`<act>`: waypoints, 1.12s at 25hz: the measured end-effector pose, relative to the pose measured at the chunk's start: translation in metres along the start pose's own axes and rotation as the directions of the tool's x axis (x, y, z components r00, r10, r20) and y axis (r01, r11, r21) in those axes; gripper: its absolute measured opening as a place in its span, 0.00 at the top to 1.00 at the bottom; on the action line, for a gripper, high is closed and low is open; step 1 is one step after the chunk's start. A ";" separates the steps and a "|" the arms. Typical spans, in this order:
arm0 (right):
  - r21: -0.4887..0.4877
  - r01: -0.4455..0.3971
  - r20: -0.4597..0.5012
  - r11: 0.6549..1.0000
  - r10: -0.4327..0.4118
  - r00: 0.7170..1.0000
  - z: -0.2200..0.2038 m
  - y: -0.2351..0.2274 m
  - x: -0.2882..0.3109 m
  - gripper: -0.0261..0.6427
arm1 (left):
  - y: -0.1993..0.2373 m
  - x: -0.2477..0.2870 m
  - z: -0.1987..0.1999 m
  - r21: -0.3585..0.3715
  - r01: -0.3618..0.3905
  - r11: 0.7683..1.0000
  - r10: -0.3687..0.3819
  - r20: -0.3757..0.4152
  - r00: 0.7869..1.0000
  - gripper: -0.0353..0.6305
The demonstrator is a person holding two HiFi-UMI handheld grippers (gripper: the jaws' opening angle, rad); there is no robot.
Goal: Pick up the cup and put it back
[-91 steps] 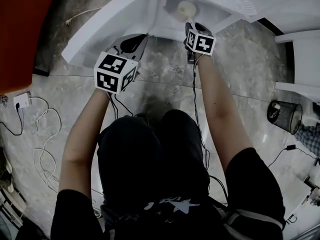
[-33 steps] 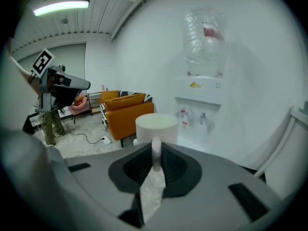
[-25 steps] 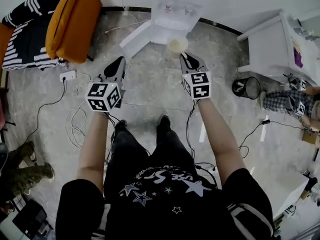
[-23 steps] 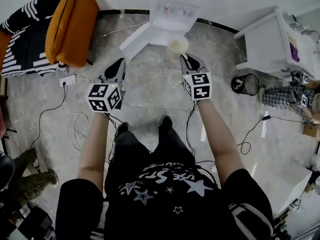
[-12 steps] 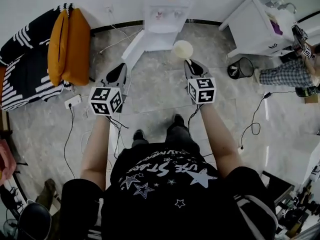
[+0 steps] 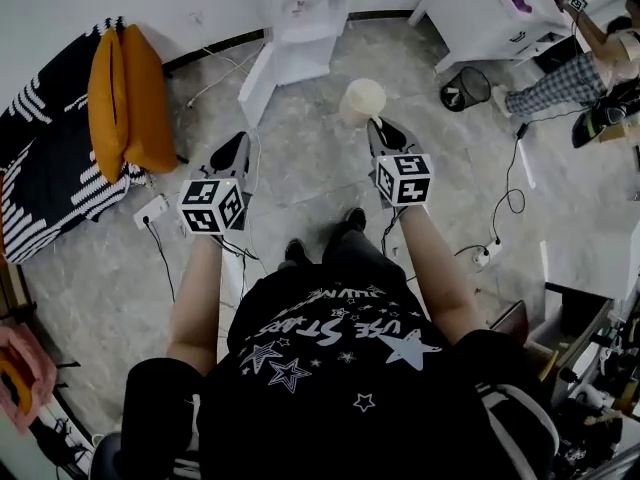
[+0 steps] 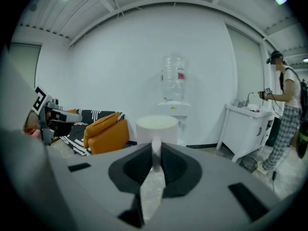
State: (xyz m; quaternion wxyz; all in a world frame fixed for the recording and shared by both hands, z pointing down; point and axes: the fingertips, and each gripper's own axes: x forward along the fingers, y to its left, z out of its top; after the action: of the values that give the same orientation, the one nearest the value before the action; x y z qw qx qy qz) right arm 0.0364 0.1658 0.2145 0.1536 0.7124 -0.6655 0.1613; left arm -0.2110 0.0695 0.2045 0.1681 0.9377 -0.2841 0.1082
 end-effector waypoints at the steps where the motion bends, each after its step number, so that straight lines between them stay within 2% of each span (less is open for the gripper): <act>1: 0.001 -0.003 -0.009 1.000 0.003 1.000 -0.005 0.005 -0.005 0.90 | -0.001 -0.006 -0.004 -0.005 0.001 1.000 -0.001 -0.005 1.000 0.93; 14: 0.000 0.009 -0.051 1.000 -0.009 0.999 -0.023 0.026 -0.025 0.90 | 0.004 -0.028 -0.015 -0.008 0.034 0.999 -0.034 -0.006 0.999 0.93; 21: -0.005 0.003 -0.079 1.000 -0.003 0.997 -0.027 0.010 -0.007 0.90 | 0.022 -0.035 -0.021 -0.062 -0.033 0.998 0.032 -0.011 0.999 0.93; 28: -0.012 -0.056 -0.103 0.998 0.055 0.993 -0.028 -0.021 0.068 0.89 | 0.041 -0.018 -0.008 -0.028 -0.122 0.992 0.121 -0.019 0.992 0.93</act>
State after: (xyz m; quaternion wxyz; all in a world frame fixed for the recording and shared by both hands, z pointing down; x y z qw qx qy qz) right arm 0.0613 0.1183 0.2689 0.1885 0.6832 -0.6774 0.1969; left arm -0.2495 0.0490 0.2168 0.1772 0.9152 -0.3406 0.1220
